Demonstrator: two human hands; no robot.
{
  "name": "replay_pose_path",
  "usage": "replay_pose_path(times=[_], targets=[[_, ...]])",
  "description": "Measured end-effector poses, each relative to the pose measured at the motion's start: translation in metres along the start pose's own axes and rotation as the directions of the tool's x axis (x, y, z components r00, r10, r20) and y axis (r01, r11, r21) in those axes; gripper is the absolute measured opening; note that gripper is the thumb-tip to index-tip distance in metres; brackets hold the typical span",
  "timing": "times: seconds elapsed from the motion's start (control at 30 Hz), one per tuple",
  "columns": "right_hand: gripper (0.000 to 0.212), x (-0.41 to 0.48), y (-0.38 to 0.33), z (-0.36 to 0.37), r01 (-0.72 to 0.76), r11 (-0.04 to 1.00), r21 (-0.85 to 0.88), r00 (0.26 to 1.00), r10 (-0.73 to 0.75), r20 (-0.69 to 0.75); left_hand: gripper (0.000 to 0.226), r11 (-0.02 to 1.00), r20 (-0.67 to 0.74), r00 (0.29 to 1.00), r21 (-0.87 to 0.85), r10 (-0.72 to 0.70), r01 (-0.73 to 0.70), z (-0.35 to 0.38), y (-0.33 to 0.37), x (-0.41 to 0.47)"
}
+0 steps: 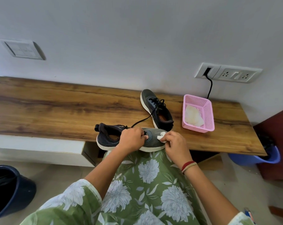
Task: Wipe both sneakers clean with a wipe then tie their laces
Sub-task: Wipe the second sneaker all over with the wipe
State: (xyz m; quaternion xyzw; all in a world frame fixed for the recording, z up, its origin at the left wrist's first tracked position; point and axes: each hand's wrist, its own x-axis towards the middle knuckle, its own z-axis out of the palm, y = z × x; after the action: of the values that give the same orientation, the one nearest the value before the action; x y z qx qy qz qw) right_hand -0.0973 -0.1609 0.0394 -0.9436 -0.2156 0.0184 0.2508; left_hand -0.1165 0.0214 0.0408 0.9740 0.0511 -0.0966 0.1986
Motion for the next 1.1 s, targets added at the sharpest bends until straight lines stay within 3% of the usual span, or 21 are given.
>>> replay_pose_path(times=[0.17,0.3,0.37,0.57,0.63,0.73,0.83,0.97,1.1], targets=[[0.006,0.000,-0.003,-0.001,-0.118,0.984,0.130,0.987,0.131,-0.090,0.030,1.000,-0.012,1.000,0.001,-0.002,0.002,0.001,0.000,0.000],[0.018,0.001,-0.006,0.006,-0.187,0.971,0.152,0.963,0.211,-0.165,0.029,1.000,-0.054,0.998,-0.007,0.015,-0.016,0.004,-0.001,-0.002],[0.025,0.005,-0.008,0.008,-0.182,0.975,0.125,0.971,0.198,-0.136,0.027,1.000,-0.093,0.995,-0.007,0.022,-0.022,0.008,-0.002,-0.005],[0.017,0.022,-0.015,0.008,-0.208,0.973,-0.103,0.978,0.207,-0.025,0.026,1.000,-0.164,0.986,-0.006,0.015,-0.016,0.013,-0.001,-0.008],[0.012,0.026,-0.019,0.008,-0.200,0.976,-0.083,0.980,0.200,-0.007,0.027,1.000,-0.167,0.986,-0.005,0.014,-0.015,0.013,-0.001,-0.008],[0.015,0.028,-0.026,0.006,-0.141,0.988,0.068,0.987,0.146,-0.067,0.028,1.000,-0.157,0.988,-0.012,0.006,-0.008,0.013,-0.002,-0.008],[0.019,0.024,-0.031,0.005,-0.063,0.995,0.072,0.987,0.073,-0.144,0.027,1.000,-0.155,0.988,-0.016,0.006,-0.009,0.012,-0.002,-0.008],[0.019,0.012,-0.033,0.016,0.002,0.999,-0.053,1.000,-0.003,-0.015,0.025,1.000,-0.133,0.991,-0.024,0.012,-0.015,0.012,-0.003,-0.007],[0.021,0.006,-0.019,0.018,0.170,0.979,-0.116,0.985,-0.168,0.027,0.027,0.999,-0.096,0.995,-0.039,0.004,-0.008,0.011,-0.004,-0.006]])
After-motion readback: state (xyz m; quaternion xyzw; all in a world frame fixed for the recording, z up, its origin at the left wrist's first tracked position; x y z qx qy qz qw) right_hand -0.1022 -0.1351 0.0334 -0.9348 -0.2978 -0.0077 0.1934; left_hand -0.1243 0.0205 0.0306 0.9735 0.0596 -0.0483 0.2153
